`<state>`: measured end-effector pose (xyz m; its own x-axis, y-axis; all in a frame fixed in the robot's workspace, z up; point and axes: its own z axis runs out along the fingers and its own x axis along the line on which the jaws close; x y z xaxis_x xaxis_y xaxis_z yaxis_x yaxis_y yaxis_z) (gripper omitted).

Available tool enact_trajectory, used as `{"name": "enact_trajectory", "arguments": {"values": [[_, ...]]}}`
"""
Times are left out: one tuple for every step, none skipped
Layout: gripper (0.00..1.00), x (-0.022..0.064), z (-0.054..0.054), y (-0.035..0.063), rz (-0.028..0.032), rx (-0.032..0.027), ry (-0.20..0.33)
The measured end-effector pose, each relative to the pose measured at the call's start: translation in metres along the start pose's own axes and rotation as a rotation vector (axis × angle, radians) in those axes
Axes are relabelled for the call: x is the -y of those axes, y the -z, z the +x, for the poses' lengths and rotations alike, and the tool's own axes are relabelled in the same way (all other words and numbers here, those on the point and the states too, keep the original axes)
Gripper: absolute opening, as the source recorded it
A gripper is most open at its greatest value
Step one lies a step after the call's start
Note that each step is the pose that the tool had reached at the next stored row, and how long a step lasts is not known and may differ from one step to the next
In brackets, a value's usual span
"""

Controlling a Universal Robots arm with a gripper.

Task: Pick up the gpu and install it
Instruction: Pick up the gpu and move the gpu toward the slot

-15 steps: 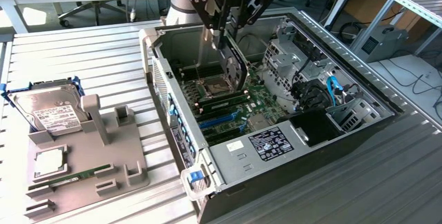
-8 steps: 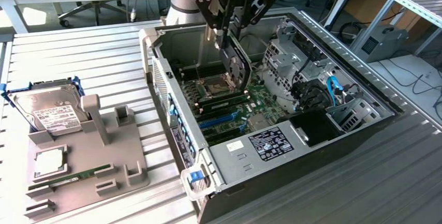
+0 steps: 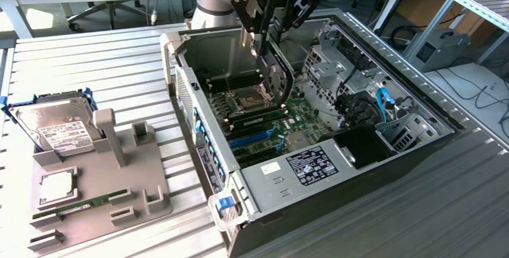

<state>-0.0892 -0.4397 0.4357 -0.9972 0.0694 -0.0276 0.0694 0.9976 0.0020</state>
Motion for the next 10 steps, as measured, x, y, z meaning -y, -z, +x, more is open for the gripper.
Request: {"name": "enact_trajectory", "arguments": {"values": [[0.27,-0.0001,-0.001,0.0,0.0002,0.0,0.0],[0.27,-0.0001,-0.001,0.0,0.0005,0.0,0.0],[0.27,-0.0002,-0.002,-0.0001,0.0007,0.0,0.0],[0.27,-0.0002,-0.003,-0.0001,0.0009,0.0001,0.0],[0.27,-0.0003,-0.004,-0.0001,0.0011,0.0001,0.0],[0.27,-0.0003,-0.004,-0.0002,0.0013,0.0001,0.0],[0.27,-0.0004,-0.005,-0.0002,0.0016,0.0001,0.0],[0.27,-0.0007,-0.01,-0.0004,0.0031,0.0002,0.0],[0.27,-0.001,-0.015,-0.0005,0.0046,0.0003,0.0],[0.27,-0.0014,-0.02,-0.0008,0.006,0.0004,0.0]]}}
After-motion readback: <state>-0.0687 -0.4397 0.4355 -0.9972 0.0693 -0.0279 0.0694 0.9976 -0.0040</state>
